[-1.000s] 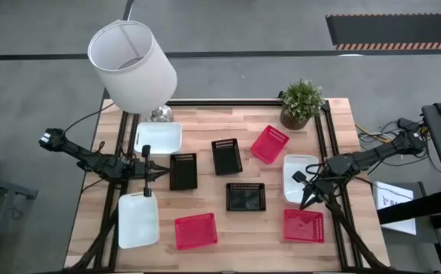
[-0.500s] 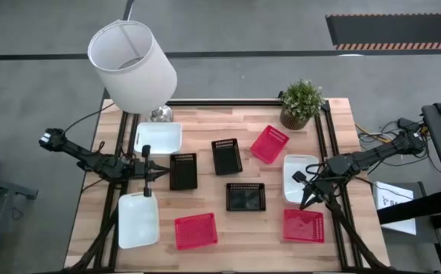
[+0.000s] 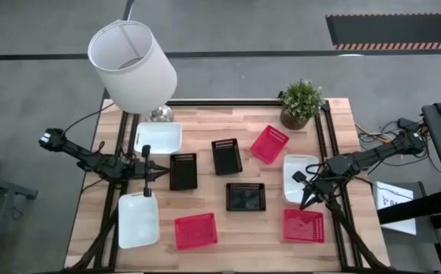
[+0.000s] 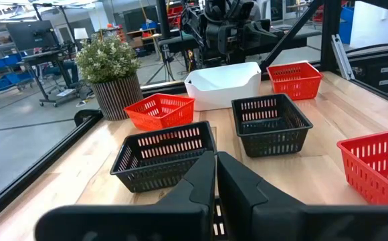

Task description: Stack baskets by color

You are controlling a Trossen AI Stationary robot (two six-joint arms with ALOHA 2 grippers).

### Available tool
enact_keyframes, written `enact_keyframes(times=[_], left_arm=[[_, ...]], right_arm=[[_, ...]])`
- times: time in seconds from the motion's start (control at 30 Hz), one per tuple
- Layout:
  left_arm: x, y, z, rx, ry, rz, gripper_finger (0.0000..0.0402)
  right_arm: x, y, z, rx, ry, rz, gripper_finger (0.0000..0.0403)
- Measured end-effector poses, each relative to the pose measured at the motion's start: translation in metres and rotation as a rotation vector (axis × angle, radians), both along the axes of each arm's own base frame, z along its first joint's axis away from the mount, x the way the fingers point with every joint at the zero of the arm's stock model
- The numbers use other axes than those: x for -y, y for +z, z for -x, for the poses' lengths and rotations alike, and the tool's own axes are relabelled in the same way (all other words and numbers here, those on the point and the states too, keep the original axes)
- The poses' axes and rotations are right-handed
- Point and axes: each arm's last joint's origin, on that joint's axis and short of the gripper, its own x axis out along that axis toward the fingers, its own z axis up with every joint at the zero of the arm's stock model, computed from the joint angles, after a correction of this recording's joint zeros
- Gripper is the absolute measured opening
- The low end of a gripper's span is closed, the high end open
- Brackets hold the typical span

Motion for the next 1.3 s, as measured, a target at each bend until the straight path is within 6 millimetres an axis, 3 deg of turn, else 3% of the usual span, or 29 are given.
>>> enact_keyframes(times=[0.53,0.63,0.73,0.8,0.97,1.3], left_arm=[[0.0,0.0,0.0,0.0,0.0,0.0,0.0001],[0.0,0.0,0.0,0.002,0.0,0.002,0.0001],[0.001,0.006,-0.001,0.072,-0.018,0.185,0.0001],[0.002,0.013,-0.001,0.144,-0.033,0.358,0.0001],[0.001,0.03,0.0,0.32,-0.06,0.576,0.0001],[-0.002,0.04,0.002,0.433,-0.013,0.675,0.0001]], right_arm=[[0.0,0.0,0.0,0.002,0.0,0.001,0.0009],[0.0,0.005,-0.002,0.108,-0.028,0.037,0.0009],[0.001,0.015,-0.003,0.248,-0.052,0.046,0.0009],[0.001,0.026,-0.002,0.314,-0.063,-0.035,0.0009],[0.003,0.048,0.004,0.478,-0.071,-0.184,0.0009],[0.003,0.051,0.004,0.523,-0.072,-0.186,0.0009]])
